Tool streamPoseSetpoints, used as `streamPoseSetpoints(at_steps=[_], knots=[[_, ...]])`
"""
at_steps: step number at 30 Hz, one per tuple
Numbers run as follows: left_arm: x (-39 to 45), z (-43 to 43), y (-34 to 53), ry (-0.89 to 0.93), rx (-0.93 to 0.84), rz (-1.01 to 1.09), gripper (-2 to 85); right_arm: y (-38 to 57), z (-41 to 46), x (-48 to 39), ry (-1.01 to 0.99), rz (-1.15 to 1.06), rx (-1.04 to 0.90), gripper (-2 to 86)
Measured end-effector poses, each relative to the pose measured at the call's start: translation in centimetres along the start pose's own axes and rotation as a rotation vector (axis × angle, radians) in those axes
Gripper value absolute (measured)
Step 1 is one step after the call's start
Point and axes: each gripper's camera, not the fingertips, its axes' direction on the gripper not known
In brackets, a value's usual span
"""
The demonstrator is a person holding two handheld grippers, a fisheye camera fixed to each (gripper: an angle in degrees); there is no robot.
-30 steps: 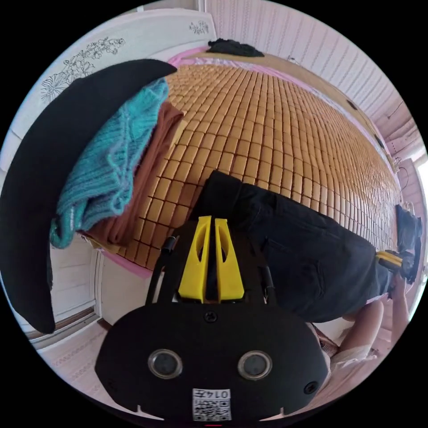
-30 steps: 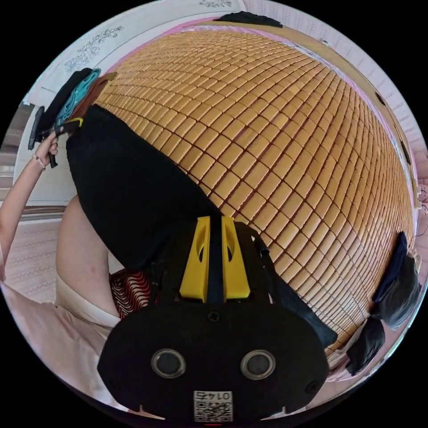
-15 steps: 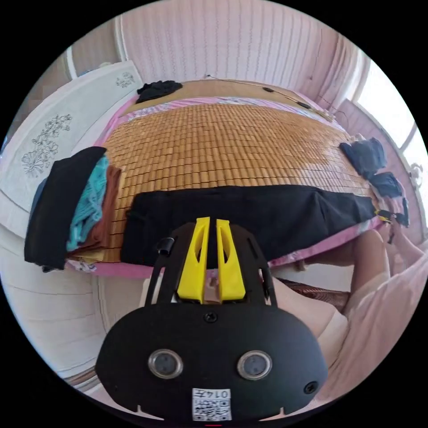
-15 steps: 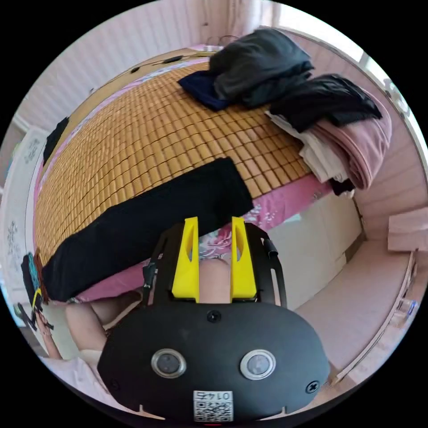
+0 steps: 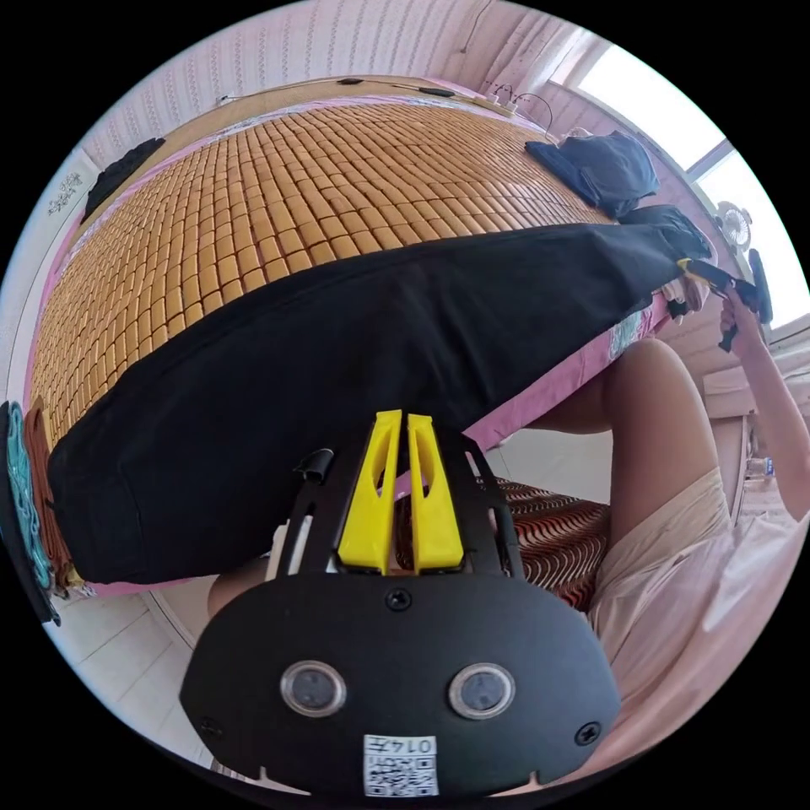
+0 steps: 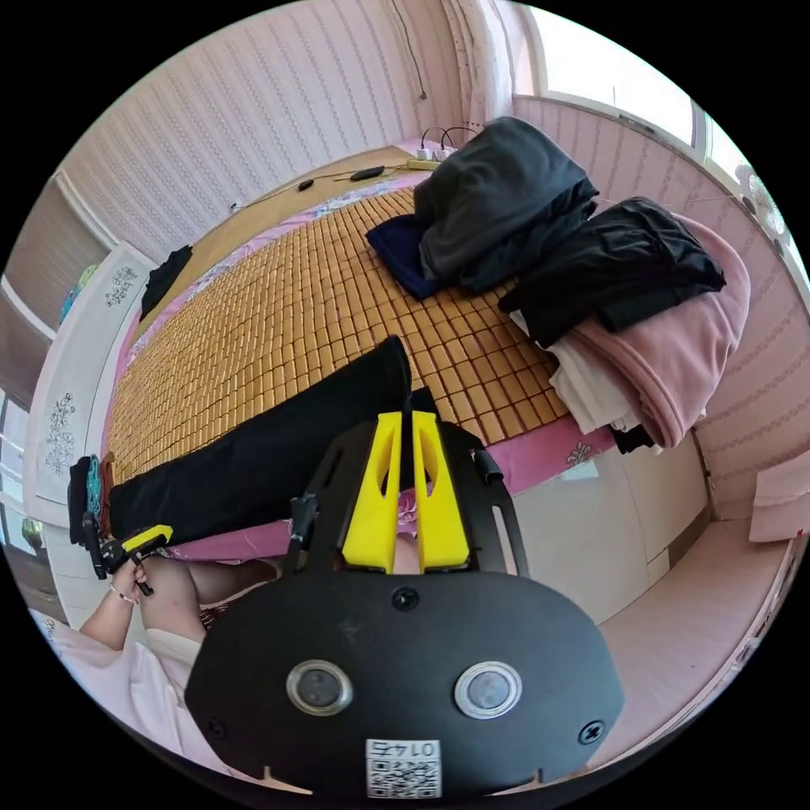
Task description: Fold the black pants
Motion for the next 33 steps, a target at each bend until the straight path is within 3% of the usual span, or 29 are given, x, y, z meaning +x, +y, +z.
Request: streamPoseSetpoints(at_steps=[4,10,13,18,21,24,26,33], knots=[[0.2,1.3,0.5,0.001,-0.007,0.017,-0.6,0.2,6.5,1.8,0.052,0.078,-0.2,0.8],[0.7,2.8,1.6,0.003,-0.018,0.0,-1.0,0.6,5.6,0.9,0.174,0.102,-0.118,0.1],[2.1,2.5,2.6,0.036,0.054,0.041,-1.0,0.9,4.2,-4.5,0.14,-0.123,-0.075,-0.2],[4.5,5.0,2.6,0.043,0.087,0.063,-1.0,5.3,8.4,-25.0,-0.059,-0.856,-0.26,-0.4],[5.6,7.4,2.8,0.021,0.074,0.058,-1.0,8.4,11.3,-34.9,-0.025,-1.155,-0.312,-0.4],[6.4,8.6,3.8,-0.013,0.111,0.091,-1.0,8.5,13.5,-40.4,-0.008,-1.232,-0.341,-0.4],[6.6,9.3,4.3,-0.003,0.118,0.1,-1.0,8.8,16.3,-41.8,0.095,-1.272,-0.434,-0.4],[7.9,10.9,5.8,-0.017,0.133,0.167,-1.0,7.0,17.0,-43.9,0.147,-1.384,-0.55,-0.5]])
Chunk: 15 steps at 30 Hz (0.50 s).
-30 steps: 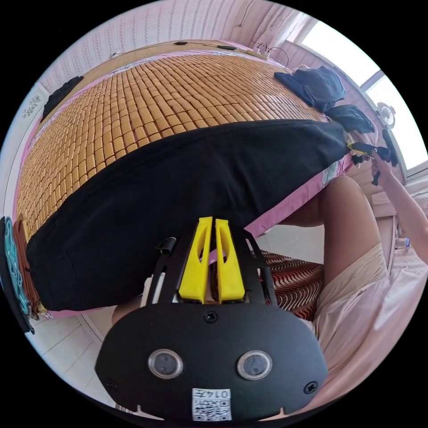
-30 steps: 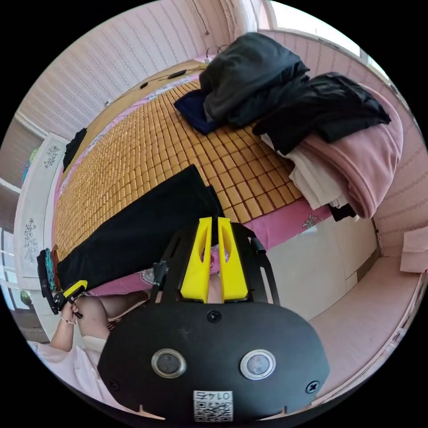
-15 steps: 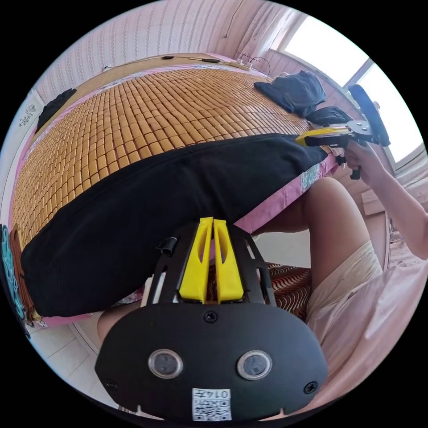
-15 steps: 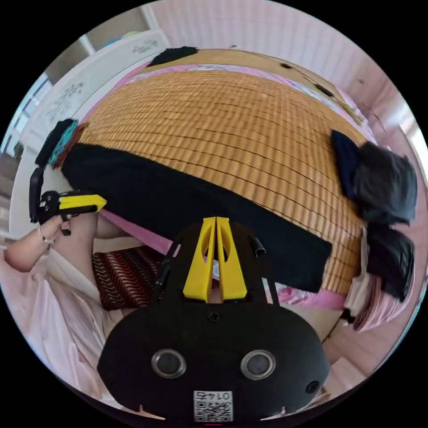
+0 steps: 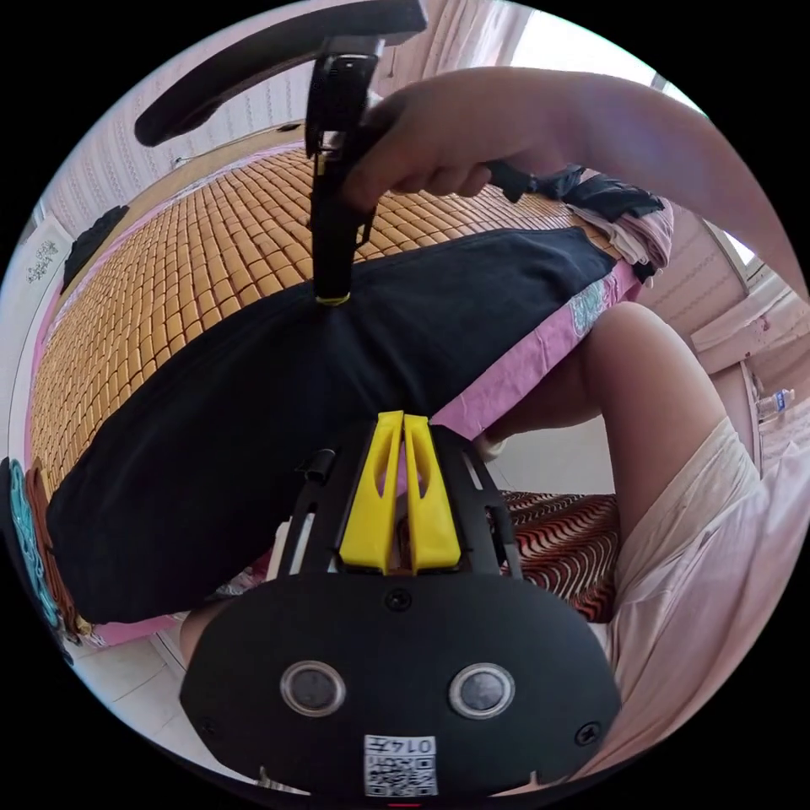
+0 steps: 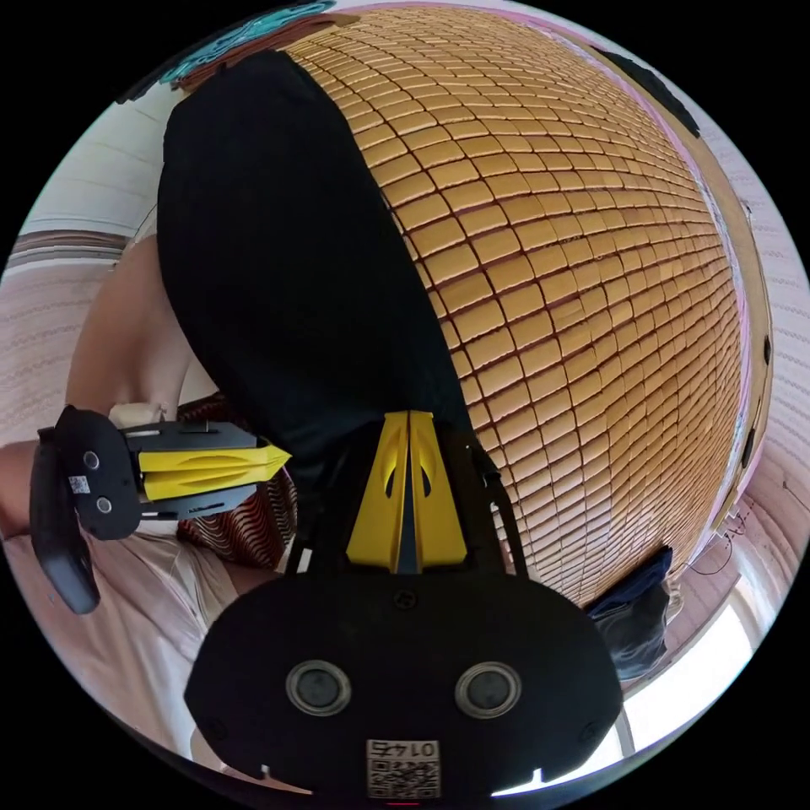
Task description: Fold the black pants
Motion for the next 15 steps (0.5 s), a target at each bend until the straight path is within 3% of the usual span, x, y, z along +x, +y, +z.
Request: streamPoseSetpoints(at_steps=[7,10,15], knots=[[2.0,2.1,1.0,-0.052,0.011,0.026,-0.9,0.9,0.6,2.8,-0.033,-0.002,-0.002,-0.6],[2.9,2.6,1.3,-0.076,0.01,0.063,-0.6,3.1,0.1,5.4,-0.127,0.106,0.082,-0.6],[4.0,2.7,2.0,-0.043,0.023,0.093,6.4,16.6,-0.8,11.0,-0.414,0.521,0.514,0.0]])
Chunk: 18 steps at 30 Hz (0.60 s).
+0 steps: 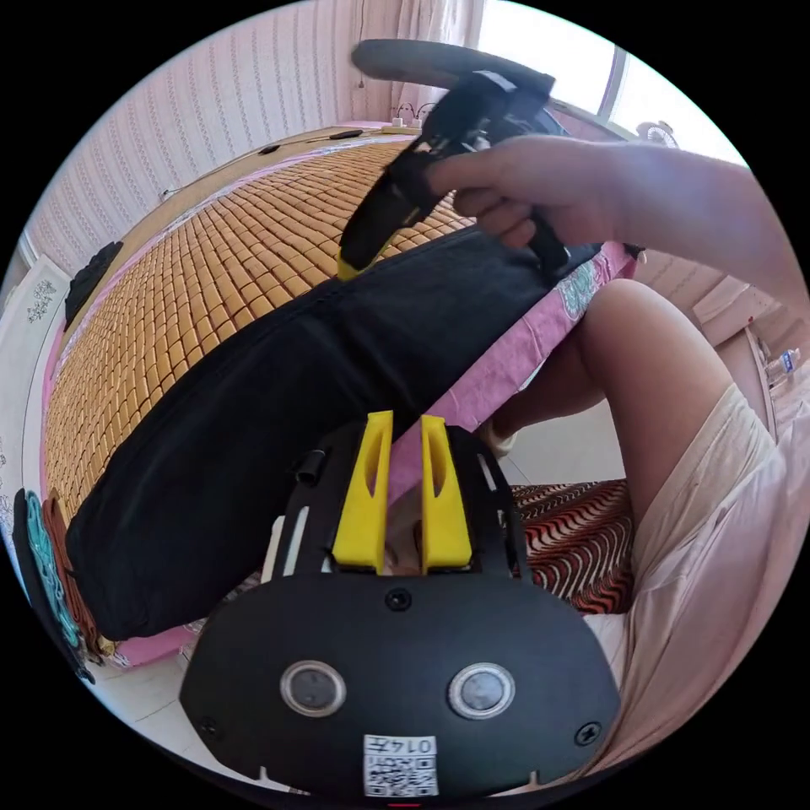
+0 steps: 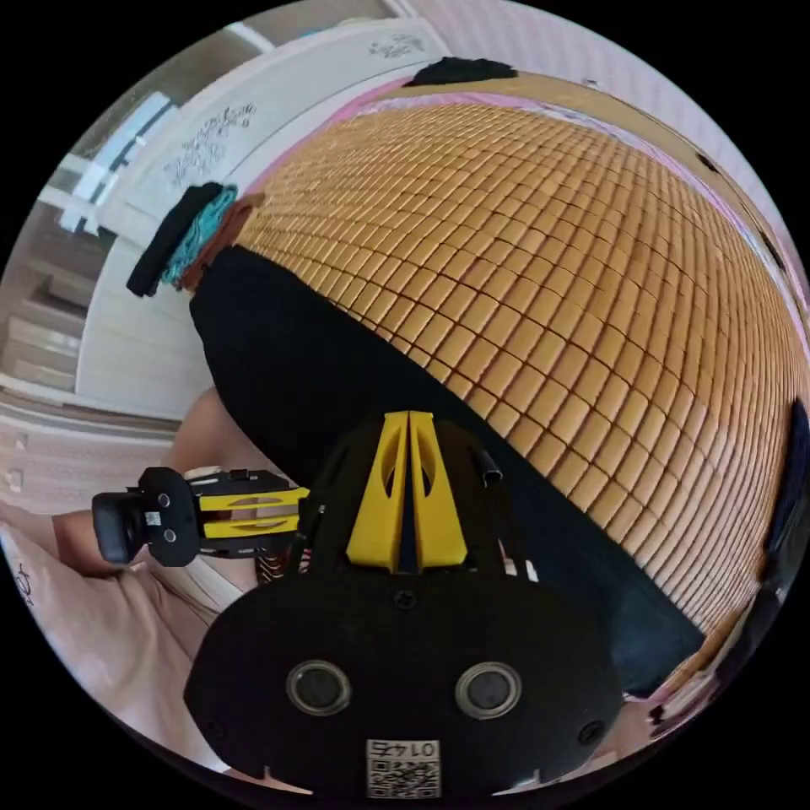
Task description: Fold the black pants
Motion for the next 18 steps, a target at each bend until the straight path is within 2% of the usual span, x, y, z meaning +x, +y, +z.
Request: streamPoseSetpoints(at_steps=[2,6,9,12,15,18], knots=[[1.2,0.0,0.0,0.0,0.018,0.045,8.8,4.3,-3.9,3.7,-0.007,0.153,0.14,0.5],[2.8,0.9,-0.5,-0.039,-0.002,0.105,9.8,15.4,-11.9,12.5,0.197,0.523,0.348,5.2],[3.6,2.0,-1.1,-0.056,-0.041,0.117,9.9,21.6,-15.2,17.7,0.331,0.775,0.405,12.2],[4.1,2.7,-1.4,-0.089,-0.065,0.128,8.8,25.3,-16.0,22.0,0.333,0.953,0.406,14.1],[4.7,3.0,-1.3,-0.117,-0.067,0.147,8.3,25.7,-15.9,24.4,0.293,0.961,0.384,14.5],[5.2,3.4,-1.6,-0.143,-0.091,0.155,8.2,24.6,-15.8,25.4,0.351,0.936,0.306,14.1]])
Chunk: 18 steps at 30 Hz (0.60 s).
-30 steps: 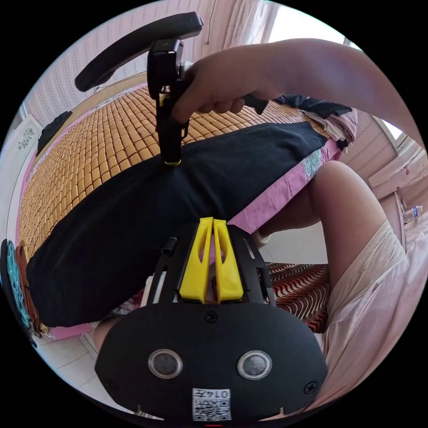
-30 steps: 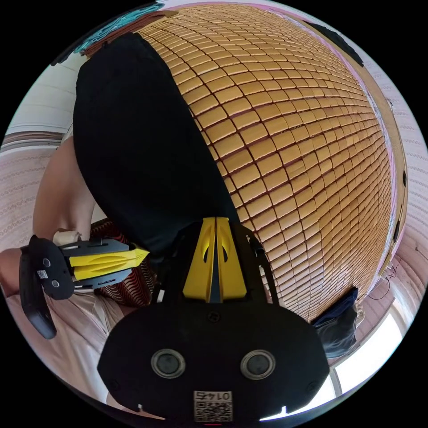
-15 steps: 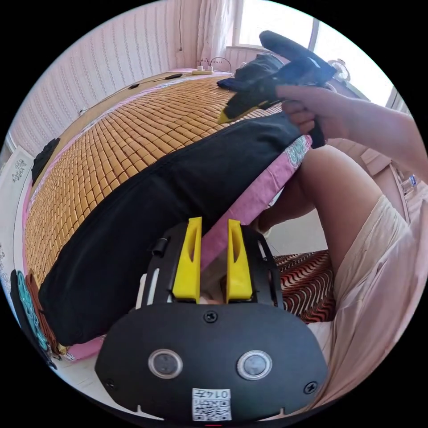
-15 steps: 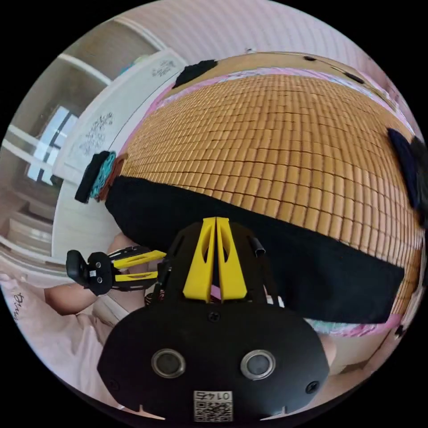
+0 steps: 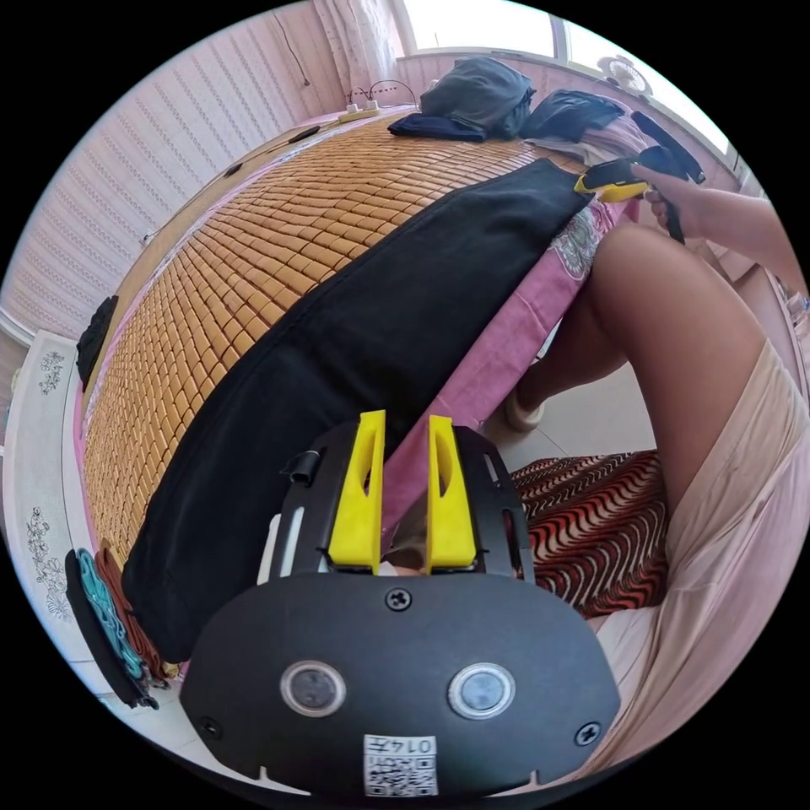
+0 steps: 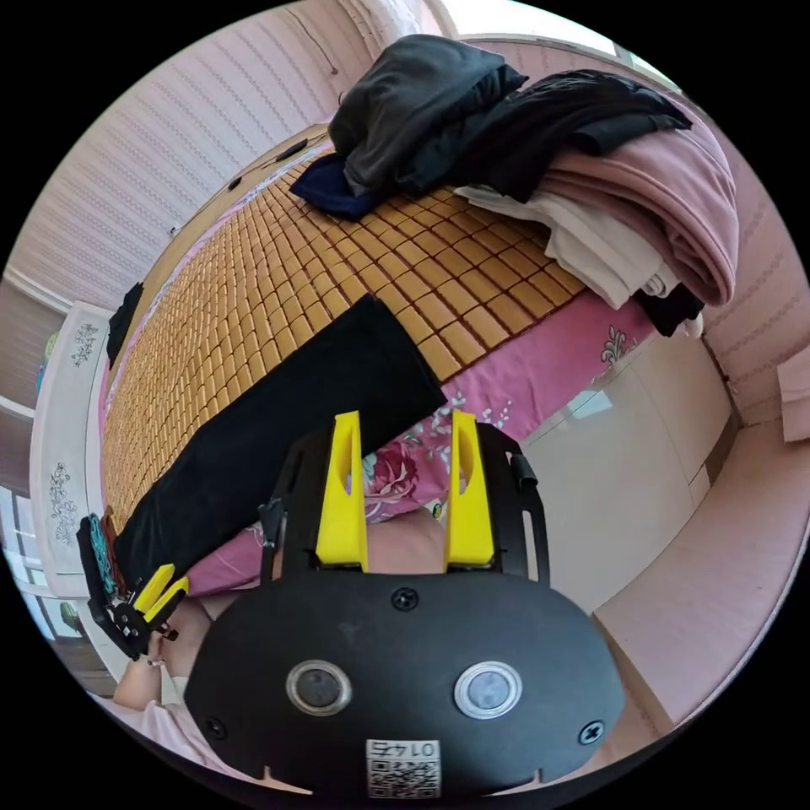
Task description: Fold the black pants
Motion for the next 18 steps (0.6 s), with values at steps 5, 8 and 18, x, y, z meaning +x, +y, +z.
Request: streamPoseSetpoints(at_steps=[5,8,18], knots=[[0.1,0.3,-0.3,-0.027,-0.016,-0.026,7.4,0.1,-1.0,-0.4,-0.012,-0.101,0.004,6.4],[0.0,0.4,-0.4,-0.037,-0.025,-0.021,6.8,0.2,-1.8,0.2,-0.062,-0.107,0.008,2.9],[-2.0,-0.2,-1.8,0.027,-0.04,-0.056,-0.4,2.1,-9.8,4.8,-0.76,-0.006,0.294,1.0]])
